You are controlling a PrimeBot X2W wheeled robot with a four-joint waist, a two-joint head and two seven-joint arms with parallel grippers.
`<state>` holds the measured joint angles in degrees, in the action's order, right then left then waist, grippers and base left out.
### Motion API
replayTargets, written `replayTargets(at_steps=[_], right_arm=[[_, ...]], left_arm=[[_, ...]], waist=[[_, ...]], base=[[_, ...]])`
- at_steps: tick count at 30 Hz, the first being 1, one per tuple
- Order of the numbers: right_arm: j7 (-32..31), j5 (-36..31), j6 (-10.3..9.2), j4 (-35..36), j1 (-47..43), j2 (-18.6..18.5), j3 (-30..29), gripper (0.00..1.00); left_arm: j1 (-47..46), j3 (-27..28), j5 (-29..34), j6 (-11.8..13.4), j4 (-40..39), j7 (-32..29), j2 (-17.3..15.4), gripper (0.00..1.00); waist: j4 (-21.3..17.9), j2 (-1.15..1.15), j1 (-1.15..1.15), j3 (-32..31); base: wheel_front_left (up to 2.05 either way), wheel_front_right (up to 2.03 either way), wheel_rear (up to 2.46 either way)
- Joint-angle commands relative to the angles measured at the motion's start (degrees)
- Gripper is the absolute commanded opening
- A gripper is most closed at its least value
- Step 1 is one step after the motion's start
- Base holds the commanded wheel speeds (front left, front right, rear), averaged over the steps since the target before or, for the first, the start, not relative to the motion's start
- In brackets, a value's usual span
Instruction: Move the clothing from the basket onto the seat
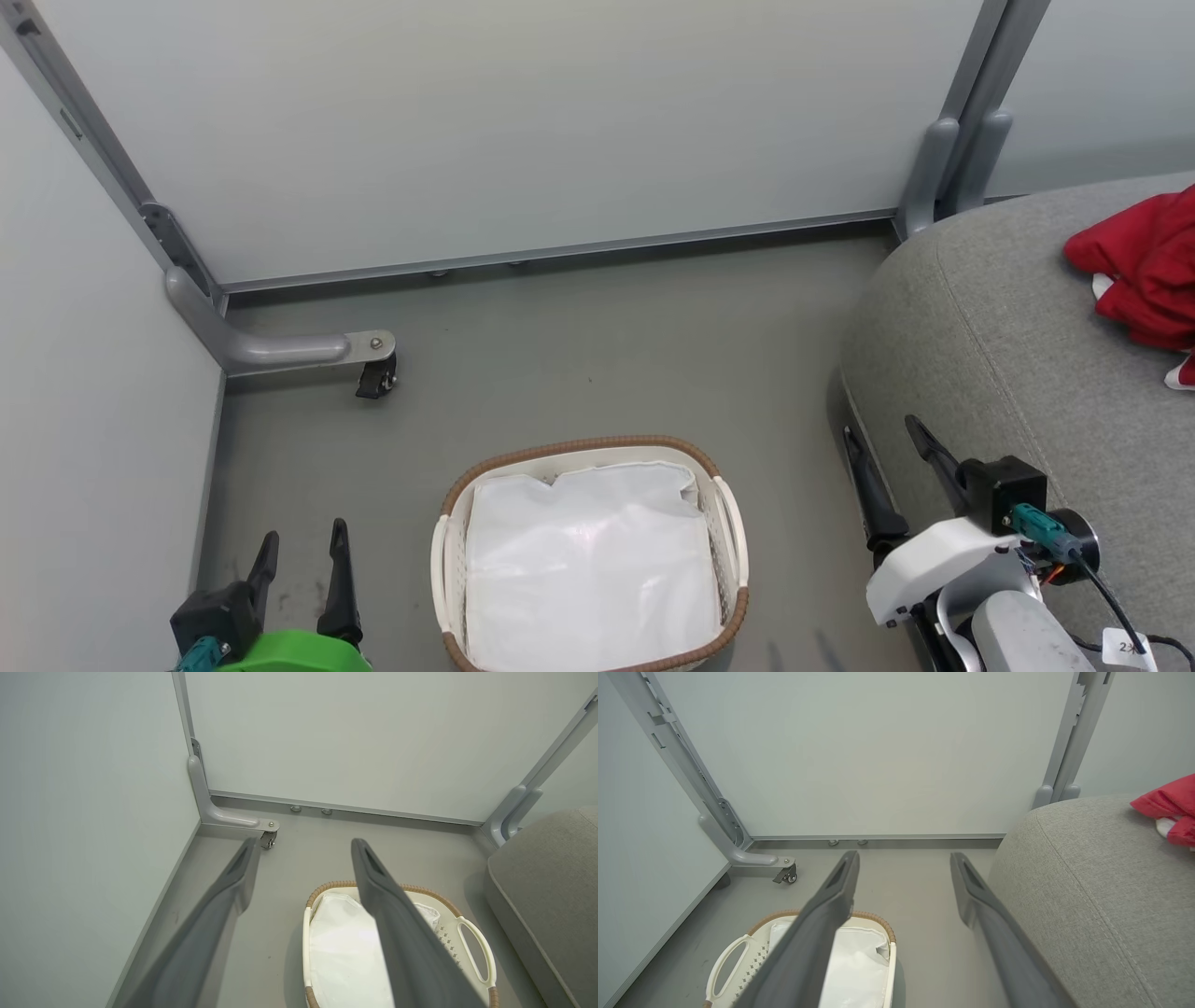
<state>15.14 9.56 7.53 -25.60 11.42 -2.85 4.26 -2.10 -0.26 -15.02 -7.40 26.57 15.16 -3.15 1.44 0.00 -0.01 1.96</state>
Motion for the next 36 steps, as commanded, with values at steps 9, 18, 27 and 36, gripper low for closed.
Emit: replayTargets(at_steps=[9,18,27,36], right_arm=[[-1.23,3.39,0.00,-1.41,-1.06,0.34,-0.78,0.00],[-3.68,13.32,-0.01,0.45,-1.72,0.28,-1.91,0.00],[-5.80,21.95,-0.01,2.00,-2.24,0.23,-2.93,0.00],[-7.87,29.94,-0.02,3.33,-2.66,0.17,-3.96,0.00]], left_arm=[[0.00,0.59,-3.70,0.01,1.36,-1.17,0.34,0.00],[-0.45,1.32,-12.88,-0.01,-0.55,-3.66,0.32,0.00],[-0.93,1.94,-20.88,-0.02,-2.17,-5.83,0.30,0.00],[-1.47,2.57,-28.29,-0.03,-3.59,-7.90,0.28,0.00]], waist=[[-0.03,0.00,0.01,-0.64],[-0.14,0.00,0.01,-0.72],[-0.24,0.00,0.01,-0.80],[-0.34,0.00,0.01,-0.89]], base=[[0.00,0.00,0.00],[0.00,0.00,0.00],[0.00,0.00,0.00],[0.00,0.00,0.00]])
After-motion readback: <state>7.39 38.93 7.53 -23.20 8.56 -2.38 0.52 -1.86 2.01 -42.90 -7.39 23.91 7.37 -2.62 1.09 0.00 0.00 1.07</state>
